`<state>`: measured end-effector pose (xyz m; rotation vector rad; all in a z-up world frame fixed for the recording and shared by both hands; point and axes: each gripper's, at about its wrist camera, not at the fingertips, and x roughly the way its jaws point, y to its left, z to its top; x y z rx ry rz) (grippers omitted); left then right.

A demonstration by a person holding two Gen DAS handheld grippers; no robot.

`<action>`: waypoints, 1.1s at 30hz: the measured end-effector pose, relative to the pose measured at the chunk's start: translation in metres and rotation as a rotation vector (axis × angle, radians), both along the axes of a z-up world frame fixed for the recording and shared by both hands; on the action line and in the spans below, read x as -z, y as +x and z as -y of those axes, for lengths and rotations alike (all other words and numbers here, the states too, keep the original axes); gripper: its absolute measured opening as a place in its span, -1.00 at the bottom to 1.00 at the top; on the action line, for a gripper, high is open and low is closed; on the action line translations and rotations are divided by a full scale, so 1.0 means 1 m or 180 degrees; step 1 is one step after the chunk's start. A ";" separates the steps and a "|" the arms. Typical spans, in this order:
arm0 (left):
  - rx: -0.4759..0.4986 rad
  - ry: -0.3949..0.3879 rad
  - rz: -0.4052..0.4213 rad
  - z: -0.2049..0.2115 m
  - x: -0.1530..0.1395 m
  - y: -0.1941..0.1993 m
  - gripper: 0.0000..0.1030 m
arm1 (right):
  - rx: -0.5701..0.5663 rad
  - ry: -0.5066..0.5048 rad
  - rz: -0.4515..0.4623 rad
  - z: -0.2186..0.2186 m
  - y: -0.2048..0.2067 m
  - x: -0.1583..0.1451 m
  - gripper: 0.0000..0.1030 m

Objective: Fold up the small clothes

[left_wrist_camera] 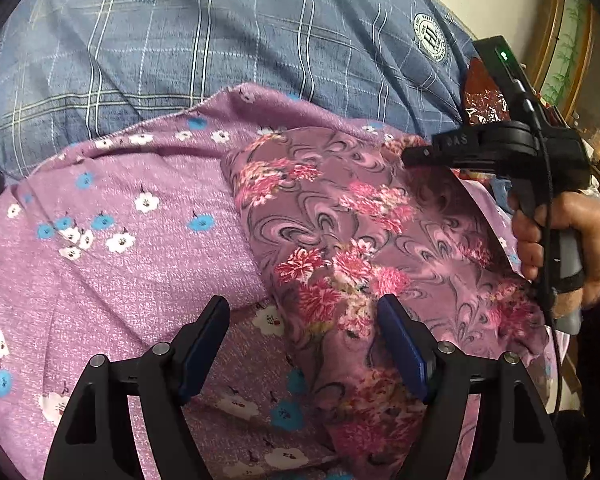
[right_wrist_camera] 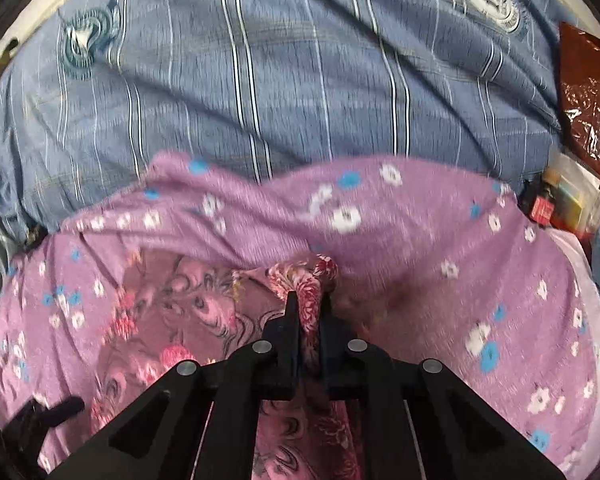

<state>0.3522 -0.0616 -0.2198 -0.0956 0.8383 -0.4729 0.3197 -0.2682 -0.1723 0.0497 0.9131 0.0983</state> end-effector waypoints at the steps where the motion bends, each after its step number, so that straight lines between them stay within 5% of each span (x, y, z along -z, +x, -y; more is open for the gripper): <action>1: 0.0012 0.0059 0.0010 0.003 0.002 -0.002 0.48 | 0.0017 0.0067 0.0054 0.001 0.002 0.002 -0.86; 4: 0.0057 0.0198 0.0023 0.012 0.007 -0.006 0.48 | 0.0029 -0.0047 -0.0188 -0.003 0.024 0.037 -0.82; 6: 0.0068 0.0214 0.0027 0.014 0.007 -0.007 0.48 | 0.0071 -0.0038 -0.0363 -0.001 0.032 0.054 -0.57; 9: 0.0032 0.0225 -0.0008 0.013 0.006 -0.006 0.52 | 0.0194 0.0159 -0.0366 0.009 0.028 0.041 -0.18; 11: 0.0021 0.0256 -0.0007 0.014 0.005 -0.006 0.52 | 0.0194 0.0248 -0.0266 0.014 0.016 0.026 -0.10; 20: -0.0006 0.0368 0.0076 0.019 0.003 -0.011 0.52 | -0.0031 0.0087 -0.0020 0.005 -0.072 -0.011 -0.12; 25: -0.0026 0.0349 0.0047 0.019 0.005 -0.011 0.53 | -0.0121 -0.0107 -0.0309 -0.008 -0.097 0.029 -0.26; 27: -0.0045 0.0366 0.0027 0.019 0.008 -0.010 0.54 | -0.0109 -0.0209 -0.0050 -0.014 -0.104 0.039 -0.25; 33: -0.0095 0.0335 -0.0016 0.018 0.003 -0.010 0.55 | -0.0096 -0.0703 0.0136 -0.038 -0.105 0.034 -0.22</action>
